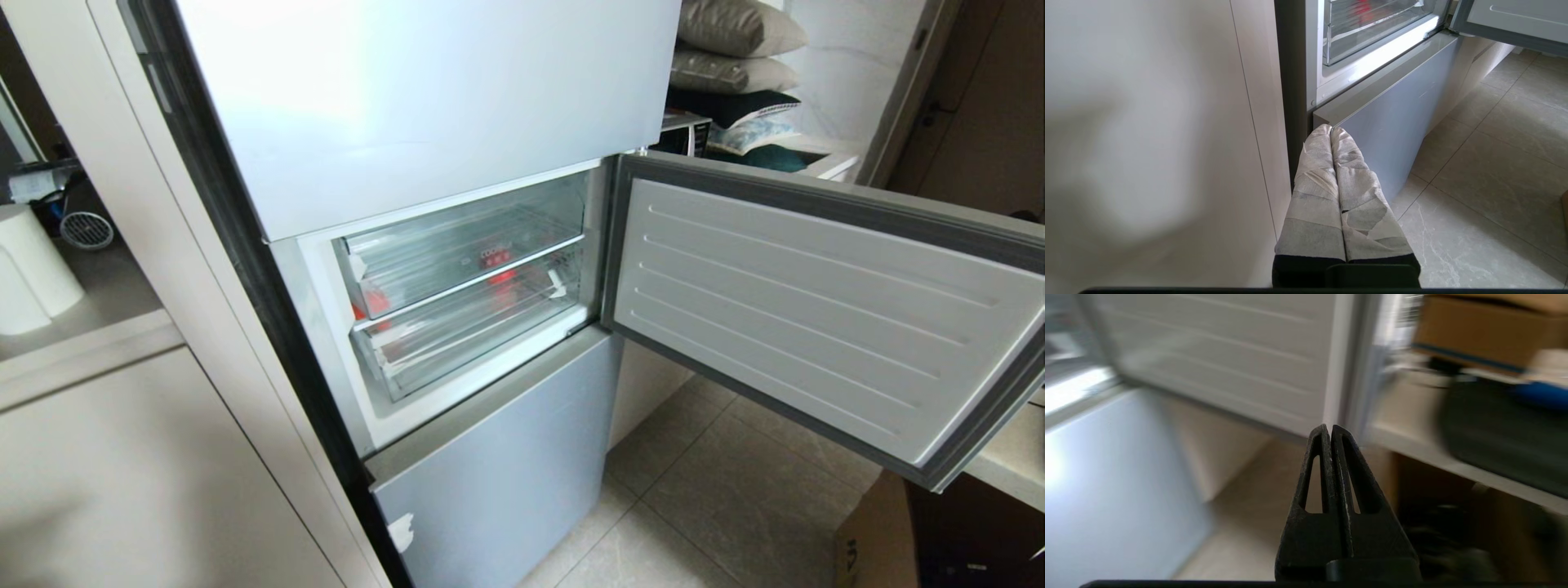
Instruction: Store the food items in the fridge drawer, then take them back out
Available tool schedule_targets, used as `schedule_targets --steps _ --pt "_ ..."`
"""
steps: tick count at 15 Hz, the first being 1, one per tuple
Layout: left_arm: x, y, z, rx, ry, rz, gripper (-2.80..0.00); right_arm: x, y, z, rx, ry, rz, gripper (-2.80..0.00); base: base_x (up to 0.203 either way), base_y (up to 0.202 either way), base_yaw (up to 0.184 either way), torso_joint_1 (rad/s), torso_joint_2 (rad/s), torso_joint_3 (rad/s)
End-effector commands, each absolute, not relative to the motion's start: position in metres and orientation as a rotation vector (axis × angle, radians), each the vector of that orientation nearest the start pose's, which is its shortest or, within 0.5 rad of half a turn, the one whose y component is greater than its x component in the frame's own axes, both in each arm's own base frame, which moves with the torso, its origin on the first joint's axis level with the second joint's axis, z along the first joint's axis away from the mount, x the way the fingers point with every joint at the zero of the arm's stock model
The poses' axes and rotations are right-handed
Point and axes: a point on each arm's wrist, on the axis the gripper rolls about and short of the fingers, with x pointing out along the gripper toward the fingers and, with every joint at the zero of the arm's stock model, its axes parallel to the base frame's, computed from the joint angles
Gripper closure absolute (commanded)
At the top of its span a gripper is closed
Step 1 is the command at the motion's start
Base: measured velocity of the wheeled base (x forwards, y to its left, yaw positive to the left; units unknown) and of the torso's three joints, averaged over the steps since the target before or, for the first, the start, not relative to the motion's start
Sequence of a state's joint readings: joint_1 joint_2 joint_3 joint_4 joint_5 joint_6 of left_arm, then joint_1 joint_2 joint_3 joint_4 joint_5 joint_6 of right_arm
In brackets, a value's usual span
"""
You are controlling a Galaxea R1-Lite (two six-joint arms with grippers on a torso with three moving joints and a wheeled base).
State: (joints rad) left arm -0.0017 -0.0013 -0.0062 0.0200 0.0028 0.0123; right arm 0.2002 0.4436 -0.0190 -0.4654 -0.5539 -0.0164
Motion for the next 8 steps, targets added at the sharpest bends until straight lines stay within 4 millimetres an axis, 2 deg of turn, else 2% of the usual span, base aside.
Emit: schedule_targets --steps 1,2,4,6,8 --pt "-0.023 0.000 0.075 0.012 0.014 0.001 0.00 -0.010 -0.012 0.112 -0.038 -0.101 -0.465 0.00 0.000 0.000 0.000 0.000 0.00 0.000" --pt "-0.023 0.000 0.075 0.012 0.013 0.001 0.00 -0.013 -0.010 0.101 -0.069 -0.035 -0.445 0.00 0.000 0.000 0.000 0.000 0.00 0.000" --pt "-0.023 0.000 0.075 0.012 0.012 0.001 0.00 -0.013 -0.009 0.109 -0.027 -0.026 -0.418 0.00 0.000 0.000 0.000 0.000 0.00 0.000" --pt "-0.023 0.000 0.075 0.012 0.014 0.001 0.00 -0.001 -0.008 0.134 0.079 0.004 -0.452 0.00 0.000 0.000 0.000 0.000 0.00 0.000" --pt "-0.023 0.000 0.075 0.012 0.012 0.001 0.00 0.029 -0.013 0.170 0.285 0.027 -0.540 0.00 0.000 0.000 0.000 0.000 0.00 0.000"
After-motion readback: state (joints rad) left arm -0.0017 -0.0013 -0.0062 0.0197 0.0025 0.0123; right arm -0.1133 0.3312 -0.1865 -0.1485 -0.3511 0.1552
